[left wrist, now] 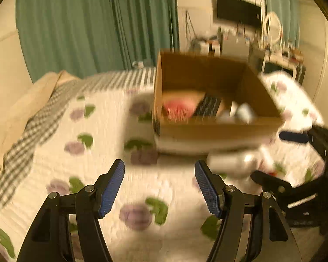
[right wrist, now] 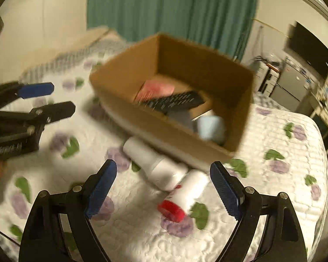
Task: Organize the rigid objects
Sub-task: 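Grasp the white cylindrical device with the right tool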
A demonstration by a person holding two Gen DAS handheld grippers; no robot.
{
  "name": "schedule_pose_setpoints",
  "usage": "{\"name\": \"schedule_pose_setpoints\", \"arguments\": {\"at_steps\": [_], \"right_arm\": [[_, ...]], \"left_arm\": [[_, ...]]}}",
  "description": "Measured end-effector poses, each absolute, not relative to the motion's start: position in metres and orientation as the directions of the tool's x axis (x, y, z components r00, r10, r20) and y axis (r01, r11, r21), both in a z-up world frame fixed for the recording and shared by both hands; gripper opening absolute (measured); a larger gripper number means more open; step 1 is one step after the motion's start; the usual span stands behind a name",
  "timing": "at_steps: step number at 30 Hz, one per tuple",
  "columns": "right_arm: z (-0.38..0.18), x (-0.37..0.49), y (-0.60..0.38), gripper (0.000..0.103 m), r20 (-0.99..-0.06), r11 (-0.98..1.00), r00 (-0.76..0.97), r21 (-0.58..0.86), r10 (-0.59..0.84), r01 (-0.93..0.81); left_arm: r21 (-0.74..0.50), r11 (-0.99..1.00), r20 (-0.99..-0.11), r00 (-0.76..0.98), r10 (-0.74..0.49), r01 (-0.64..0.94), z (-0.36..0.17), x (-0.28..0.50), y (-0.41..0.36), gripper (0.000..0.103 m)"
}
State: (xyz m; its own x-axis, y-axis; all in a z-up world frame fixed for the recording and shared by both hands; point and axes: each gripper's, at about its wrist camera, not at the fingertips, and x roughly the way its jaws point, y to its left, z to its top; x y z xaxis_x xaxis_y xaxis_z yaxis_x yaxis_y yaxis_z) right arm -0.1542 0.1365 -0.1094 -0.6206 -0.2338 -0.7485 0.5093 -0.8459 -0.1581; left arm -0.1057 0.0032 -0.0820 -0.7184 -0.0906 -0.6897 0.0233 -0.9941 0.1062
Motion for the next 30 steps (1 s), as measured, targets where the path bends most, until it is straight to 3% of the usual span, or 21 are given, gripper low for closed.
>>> {"name": "schedule_pose_setpoints", "arguments": {"at_steps": [3, 6, 12, 15, 22, 30], "right_arm": [[-0.135, -0.163, 0.12, 0.086, -0.783, -0.82, -0.597, -0.221, -0.174, 0.528], [-0.154, -0.179, 0.114, 0.075, -0.811, -0.81, -0.576, -0.271, -0.099, 0.52], [-0.174, -0.189, 0.103, 0.074, -0.796, -0.774, -0.605, -0.392, 0.014, 0.498], [-0.172, -0.187, 0.107, 0.058, -0.775, -0.775, -0.63, -0.429, 0.052, 0.463], [-0.113, -0.143, 0.142, 0.055, -0.732, -0.855, -0.677, -0.302, -0.074, 0.42], [-0.073, -0.129, 0.215, 0.055, -0.722, -0.932, -0.69, -0.282, 0.05, 0.228]], "left_arm": [[0.119, -0.993, -0.716, -0.691, -0.102, 0.023, -0.1, -0.109, 0.003, 0.07], [0.102, -0.994, -0.734, -0.672, -0.098, 0.035, -0.11, -0.112, -0.006, 0.07], [0.023, -0.996, -0.761, -0.644, -0.077, 0.092, -0.118, -0.115, -0.029, 0.07], [0.017, -0.995, -0.759, -0.647, -0.08, 0.103, -0.116, -0.114, -0.031, 0.07], [0.037, -0.996, -0.741, -0.666, -0.085, 0.086, -0.102, -0.108, -0.018, 0.07], [0.012, -0.999, -0.723, -0.689, -0.04, 0.044, -0.085, -0.109, 0.014, 0.07]]}}
